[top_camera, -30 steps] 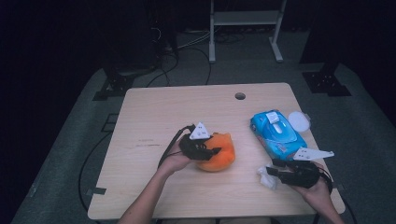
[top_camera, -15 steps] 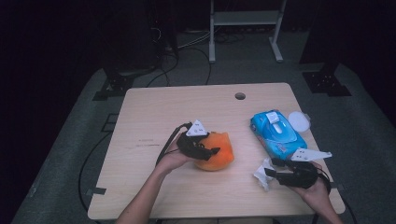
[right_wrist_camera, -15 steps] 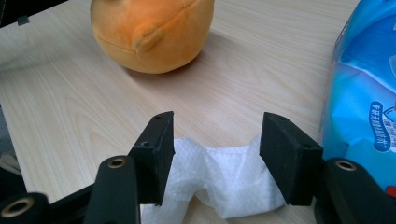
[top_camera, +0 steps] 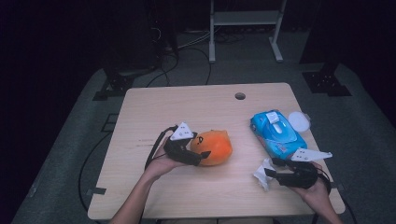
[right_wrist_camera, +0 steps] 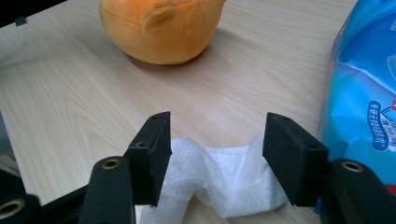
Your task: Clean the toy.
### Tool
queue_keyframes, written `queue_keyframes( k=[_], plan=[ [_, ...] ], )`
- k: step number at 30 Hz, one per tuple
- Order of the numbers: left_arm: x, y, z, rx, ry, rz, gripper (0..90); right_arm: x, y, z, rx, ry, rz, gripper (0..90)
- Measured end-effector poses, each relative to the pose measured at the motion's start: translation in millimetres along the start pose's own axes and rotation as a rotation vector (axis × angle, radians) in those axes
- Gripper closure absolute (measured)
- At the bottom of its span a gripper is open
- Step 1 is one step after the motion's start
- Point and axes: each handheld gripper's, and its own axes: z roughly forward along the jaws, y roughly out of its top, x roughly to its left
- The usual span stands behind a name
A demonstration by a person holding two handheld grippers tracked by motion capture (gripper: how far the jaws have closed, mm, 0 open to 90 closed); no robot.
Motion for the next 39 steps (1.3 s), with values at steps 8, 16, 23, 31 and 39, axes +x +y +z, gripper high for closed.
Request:
queue_keyframes(
  k=[8, 16, 23, 31, 39],
  plan=[
    [-0.4, -15.8, -12.6, -0.011, 0.004, -0.028, 12.9, 0.6, -1.2, 0.7, 0.002, -0.002, 0.009, 39.5],
    [-5.7, -31.1, -20.6, -0.02, -0.003, -0.061, 11.4, -0.1, -2.2, -0.7, -0.001, -0.005, 0.007, 39.1],
    [-7.5, -44.5, -26.0, -0.015, 0.01, -0.061, 10.7, 0.0, -3.4, -1.7, -0.001, -0.009, 0.006, 38.5],
    [-7.5, -58.1, -36.6, -0.019, 0.034, -0.086, 9.4, -1.6, -5.0, -3.5, -0.002, -0.012, 0.016, 38.0],
    [-13.6, -75.8, -44.5, -0.044, 0.045, -0.122, 8.9, -1.6, -6.0, -4.6, -0.007, -0.01, 0.019, 37.0]
  ],
)
